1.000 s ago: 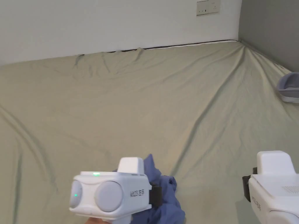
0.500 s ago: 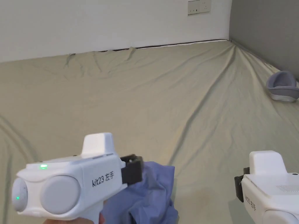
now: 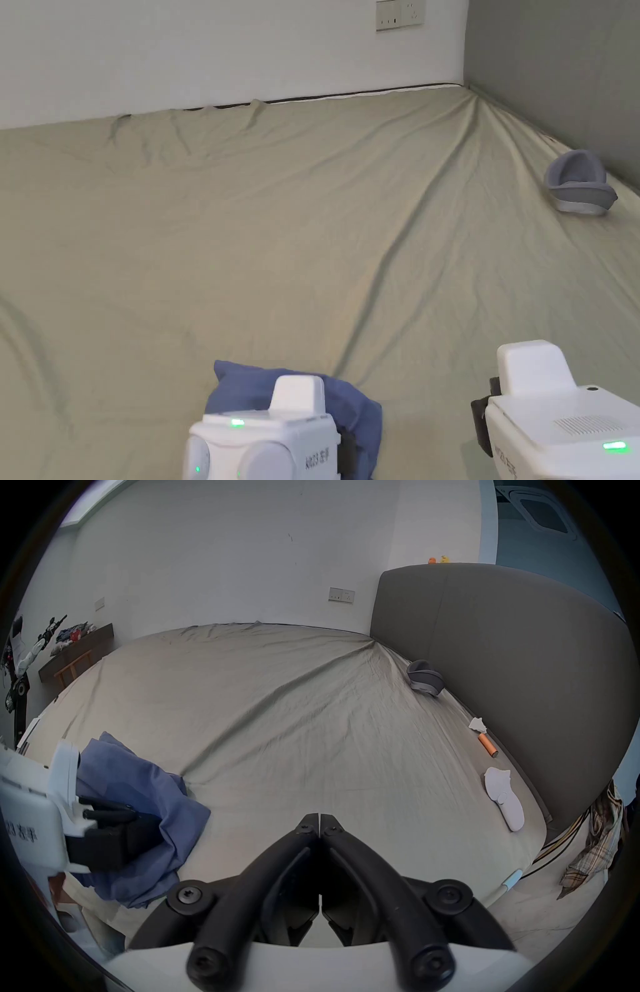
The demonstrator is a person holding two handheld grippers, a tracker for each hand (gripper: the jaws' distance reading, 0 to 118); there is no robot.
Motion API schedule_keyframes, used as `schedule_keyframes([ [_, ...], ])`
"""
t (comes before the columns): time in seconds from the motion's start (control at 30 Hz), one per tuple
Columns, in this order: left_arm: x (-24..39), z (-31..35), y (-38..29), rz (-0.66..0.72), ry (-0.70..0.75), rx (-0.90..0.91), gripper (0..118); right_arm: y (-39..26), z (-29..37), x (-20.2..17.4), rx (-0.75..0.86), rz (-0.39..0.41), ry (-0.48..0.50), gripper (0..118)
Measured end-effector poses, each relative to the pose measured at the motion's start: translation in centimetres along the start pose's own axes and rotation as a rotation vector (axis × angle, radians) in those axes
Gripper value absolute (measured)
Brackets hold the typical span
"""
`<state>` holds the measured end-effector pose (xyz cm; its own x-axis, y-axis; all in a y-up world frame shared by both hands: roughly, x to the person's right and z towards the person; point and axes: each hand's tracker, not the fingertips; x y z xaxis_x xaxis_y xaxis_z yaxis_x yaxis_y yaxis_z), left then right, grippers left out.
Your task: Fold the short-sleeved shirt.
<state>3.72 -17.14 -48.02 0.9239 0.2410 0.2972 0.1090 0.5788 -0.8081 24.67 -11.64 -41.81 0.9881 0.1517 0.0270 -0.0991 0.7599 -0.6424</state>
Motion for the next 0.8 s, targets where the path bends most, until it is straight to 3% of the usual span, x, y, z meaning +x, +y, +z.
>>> schedule_keyframes([
  [0.1, -1.4, 1.5, 1.2, 0.105, -0.062, -0.064, 0, 0.2, 0.2, -0.1, -0.001, 0.010, 0.005, 0],
  [0.23, -2.2, 7.6, 1.2, 0.087, -0.010, 0.129, 3, 0.6, 1.4, 0.5, 0.039, -0.018, 0.077, 0],
  [0.27, -2.5, 9.3, 0.9, 0.098, -0.002, 0.165, 15, 0.8, 1.7, 0.7, 0.044, -0.020, 0.090, 0],
  [0.3, -2.8, 10.6, 0.7, 0.114, 0.009, 0.186, 40, 0.9, 2.0, 0.7, 0.050, -0.025, 0.096, 0],
  [0.33, -3.2, 11.7, 0.5, 0.133, 0.034, 0.204, 83, 1.0, 2.3, 0.8, 0.065, -0.031, 0.111, 0],
  [0.37, -3.4, 12.6, 0.1, 0.157, 0.074, 0.204, 110, 1.2, 2.7, 0.7, 0.076, -0.030, 0.130, 0],
  [0.4, -3.7, 13.5, -0.4, 0.175, 0.121, 0.211, 118, 1.4, 3.1, 0.5, 0.083, -0.027, 0.140, 0],
  [0.5, -8.5, 18.0, -1.0, 0.135, 0.142, 0.226, 111, 1.9, 4.2, -0.3, 0.126, 0.002, 0.160, 0],
  [0.57, -5.7, 15.6, -2.2, 0.146, 0.162, 0.213, 93, 2.4, 4.7, -1.2, 0.151, 0.032, 0.197, 0],
  [0.6, -6.2, 15.8, -2.6, 0.160, 0.166, 0.215, 71, 2.6, 4.9, -1.5, 0.159, 0.040, 0.223, 0],
  [0.63, -6.7, 16.0, -2.9, 0.172, 0.166, 0.212, 13, 2.8, 5.0, -1.9, 0.162, 0.034, 0.268, 0],
  [0.67, -5.7, 16.6, -3.0, 0.174, 0.153, 0.201, 0, 3.1, 5.1, -2.2, 0.162, 0.030, 0.313, 0],
  [0.8, -6.7, 17.5, -4.2, 0.171, 0.101, 0.214, 0, 3.9, 4.2, -2.9, 0.196, -0.052, 0.563, 0],
])
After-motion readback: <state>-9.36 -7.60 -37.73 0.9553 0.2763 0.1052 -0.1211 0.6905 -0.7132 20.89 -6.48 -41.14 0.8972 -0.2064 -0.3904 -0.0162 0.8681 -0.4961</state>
